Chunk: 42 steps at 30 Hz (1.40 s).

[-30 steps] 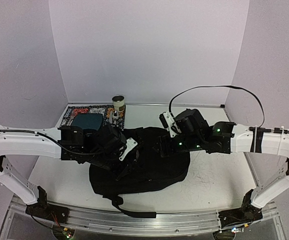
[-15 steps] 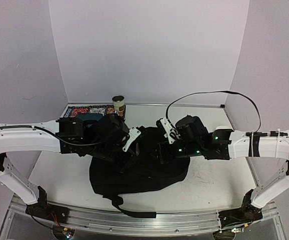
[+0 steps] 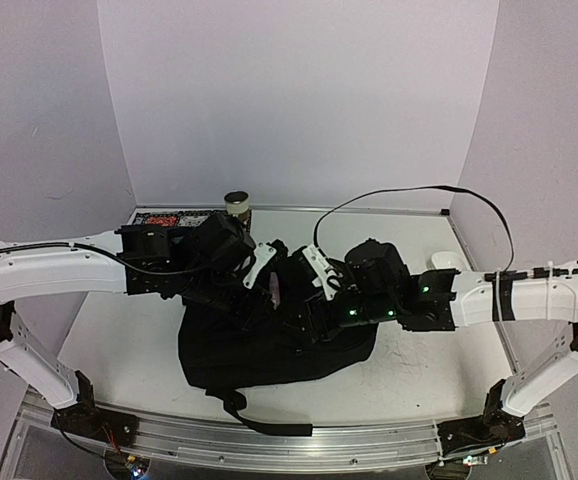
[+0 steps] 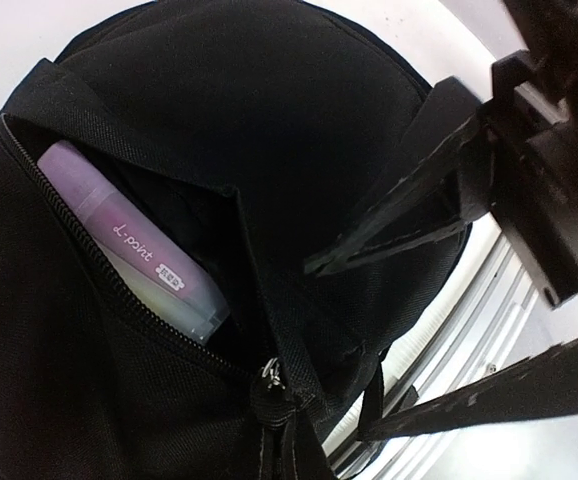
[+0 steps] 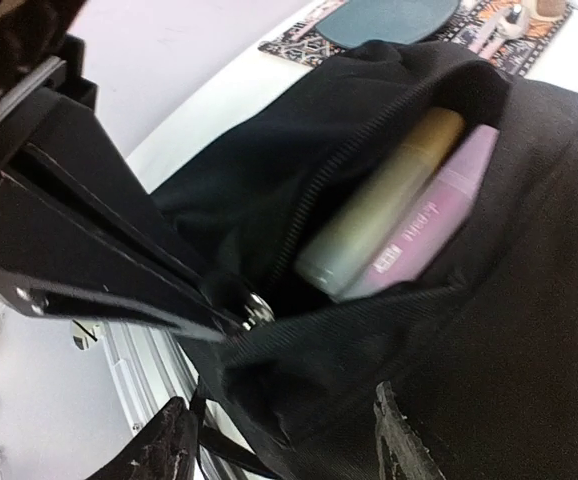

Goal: Pack the student bag
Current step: Grab the upper front pocket of the student bag.

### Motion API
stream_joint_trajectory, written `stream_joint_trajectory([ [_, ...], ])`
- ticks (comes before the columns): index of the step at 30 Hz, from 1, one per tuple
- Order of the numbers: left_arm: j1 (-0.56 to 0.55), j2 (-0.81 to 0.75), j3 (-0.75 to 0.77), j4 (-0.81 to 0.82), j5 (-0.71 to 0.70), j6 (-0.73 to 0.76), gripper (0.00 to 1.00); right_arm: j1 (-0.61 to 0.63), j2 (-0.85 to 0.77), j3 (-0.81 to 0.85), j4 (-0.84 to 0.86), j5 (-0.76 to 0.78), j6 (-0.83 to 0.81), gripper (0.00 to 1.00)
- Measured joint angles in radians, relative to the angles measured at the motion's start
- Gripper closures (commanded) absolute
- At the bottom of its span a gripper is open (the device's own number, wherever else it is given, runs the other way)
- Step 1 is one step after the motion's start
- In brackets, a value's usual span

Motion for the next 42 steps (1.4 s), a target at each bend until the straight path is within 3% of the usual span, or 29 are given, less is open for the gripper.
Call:
stream_joint_trajectory([
  [5, 0.006, 0.000, 0.000, 0.015, 0.051, -0.025, 1.00, 0.007, 0.070, 0.000, 0.038, -0.004, -0.023, 0.45],
  [8, 0.007, 0.000, 0.000, 0.022, 0.075, -0.042, 1.00, 0.011, 0.106, 0.008, 0.056, -0.010, -0.043, 0.64],
  [12, 0.013, 0.000, 0.000, 0.028, 0.088, -0.062, 1.00, 0.023, 0.115, 0.011, 0.076, -0.024, -0.065, 0.97],
  [13, 0.016, 0.000, 0.000, 0.028, 0.089, -0.066, 1.00, 0.026, 0.115, 0.011, 0.080, -0.024, -0.068, 1.00],
  [28, 0.104, 0.009, 0.003, 0.036, 0.122, -0.077, 1.00, 0.049, 0.074, -0.003, 0.083, 0.059, -0.109, 1.00],
  [30, 0.117, 0.022, 0.014, 0.034, 0.140, -0.074, 1.00, 0.057, 0.073, -0.003, 0.082, 0.078, -0.114, 0.89],
  [32, 0.125, 0.033, 0.023, 0.033, 0.165, -0.070, 1.00, 0.063, 0.072, -0.003, 0.078, 0.097, -0.115, 0.86],
  [35, 0.143, 0.041, 0.027, 0.033, 0.212, -0.067, 1.00, 0.077, 0.062, -0.003, 0.065, 0.124, -0.106, 0.70],
  [42, 0.170, 0.044, 0.021, 0.055, 0.291, -0.080, 1.00, 0.106, 0.018, -0.037, 0.065, 0.165, -0.054, 0.57],
])
